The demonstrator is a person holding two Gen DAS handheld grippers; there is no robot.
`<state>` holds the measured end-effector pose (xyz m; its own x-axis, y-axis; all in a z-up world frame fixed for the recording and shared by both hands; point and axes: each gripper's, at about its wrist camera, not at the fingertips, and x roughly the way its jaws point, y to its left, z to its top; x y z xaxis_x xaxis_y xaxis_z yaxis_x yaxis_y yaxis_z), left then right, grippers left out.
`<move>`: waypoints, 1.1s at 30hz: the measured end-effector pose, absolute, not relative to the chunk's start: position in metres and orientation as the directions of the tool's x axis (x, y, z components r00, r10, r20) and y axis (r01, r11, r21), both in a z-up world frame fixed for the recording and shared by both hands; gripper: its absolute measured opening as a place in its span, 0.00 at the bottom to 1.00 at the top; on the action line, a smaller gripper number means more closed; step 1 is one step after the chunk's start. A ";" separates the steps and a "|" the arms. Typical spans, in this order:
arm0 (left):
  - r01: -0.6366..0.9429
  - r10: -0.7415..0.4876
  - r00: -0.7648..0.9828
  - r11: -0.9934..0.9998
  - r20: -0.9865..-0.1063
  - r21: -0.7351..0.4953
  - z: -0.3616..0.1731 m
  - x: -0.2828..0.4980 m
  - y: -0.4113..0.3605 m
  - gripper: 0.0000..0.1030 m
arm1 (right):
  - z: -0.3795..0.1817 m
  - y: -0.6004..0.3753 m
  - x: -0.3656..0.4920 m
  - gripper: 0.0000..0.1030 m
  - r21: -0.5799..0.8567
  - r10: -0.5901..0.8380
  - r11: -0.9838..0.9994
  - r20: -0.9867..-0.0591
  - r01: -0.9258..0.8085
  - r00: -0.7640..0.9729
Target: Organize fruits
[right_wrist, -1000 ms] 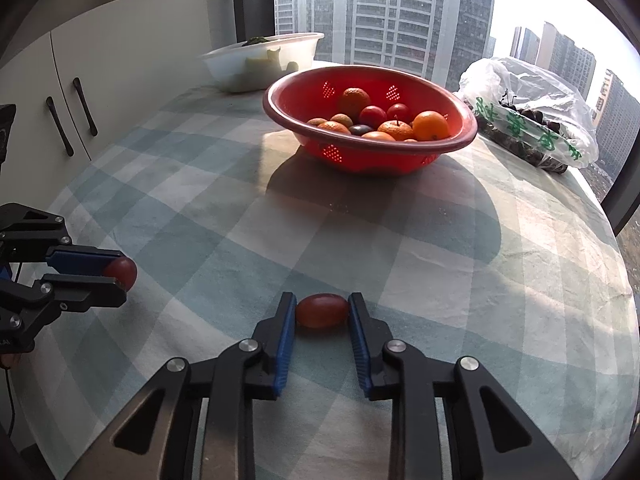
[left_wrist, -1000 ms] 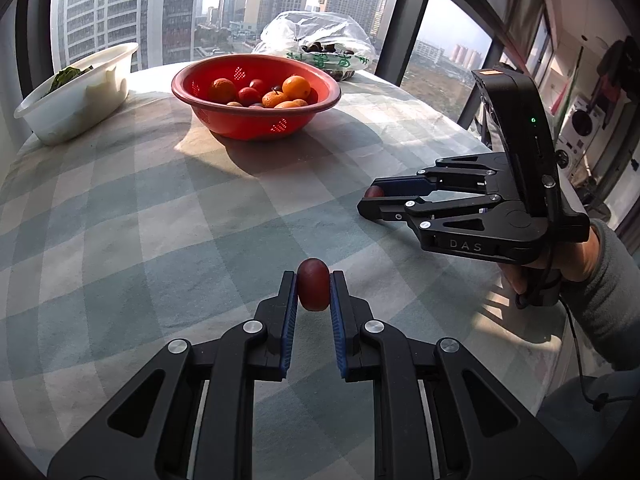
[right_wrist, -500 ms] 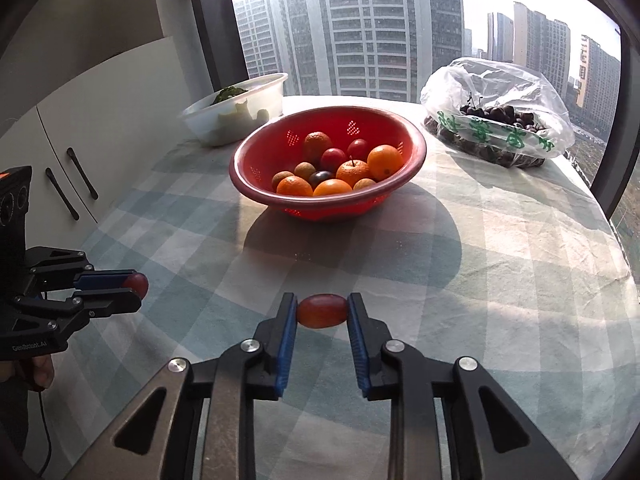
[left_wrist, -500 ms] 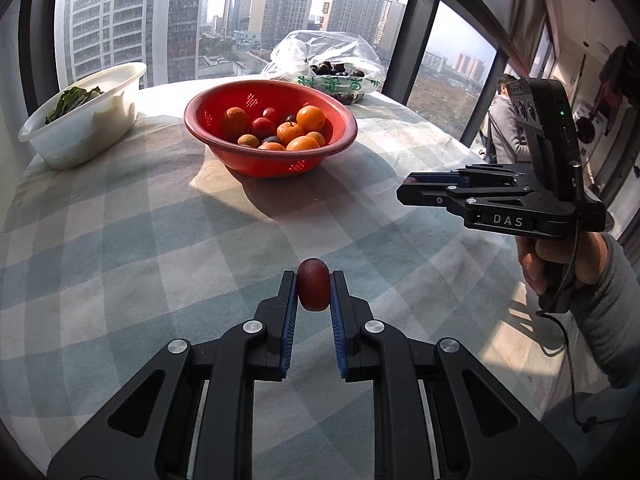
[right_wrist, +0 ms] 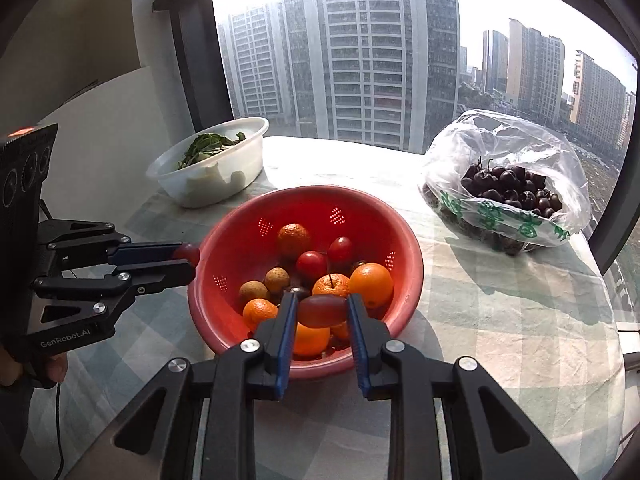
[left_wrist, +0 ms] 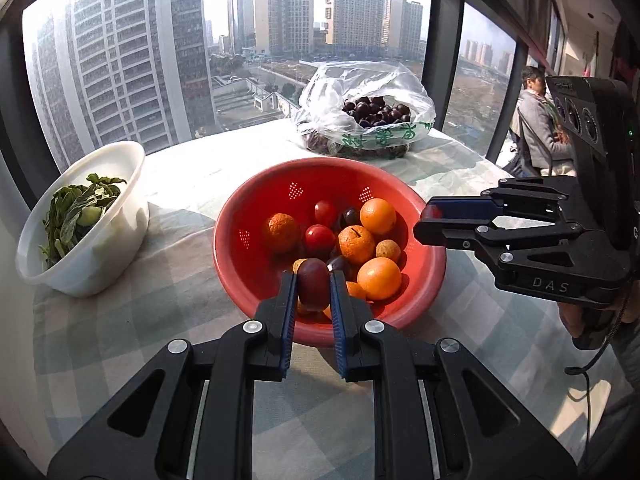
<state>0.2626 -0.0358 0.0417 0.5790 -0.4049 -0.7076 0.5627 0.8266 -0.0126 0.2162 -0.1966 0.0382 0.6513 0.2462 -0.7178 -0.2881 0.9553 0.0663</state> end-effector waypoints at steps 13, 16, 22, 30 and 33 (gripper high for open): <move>0.553 -0.345 0.548 0.833 -0.762 0.020 -0.007 0.318 -0.065 0.15 | 0.010 -0.183 0.255 0.27 -0.004 0.194 0.955 -0.747 -0.297 0.636; 0.549 -0.336 0.553 0.835 -0.762 0.031 -0.012 0.318 -0.068 0.15 | 0.008 -0.178 0.256 0.27 -0.023 0.190 0.951 -0.747 -0.310 0.638; 0.539 -0.325 0.559 0.842 -0.763 0.037 -0.016 0.319 -0.073 0.16 | 0.005 -0.172 0.252 0.34 -0.048 0.184 0.943 -0.748 -0.328 0.638; 0.519 -0.319 0.583 0.854 -0.747 0.041 -0.011 0.311 -0.069 0.35 | 0.018 -0.177 0.241 0.42 -0.064 0.166 0.950 -0.725 -0.305 0.668; 0.505 -0.328 0.605 0.862 -0.725 0.032 -0.004 0.307 -0.065 0.66 | 0.028 -0.186 0.230 0.45 -0.052 0.167 0.957 -0.705 -0.286 0.690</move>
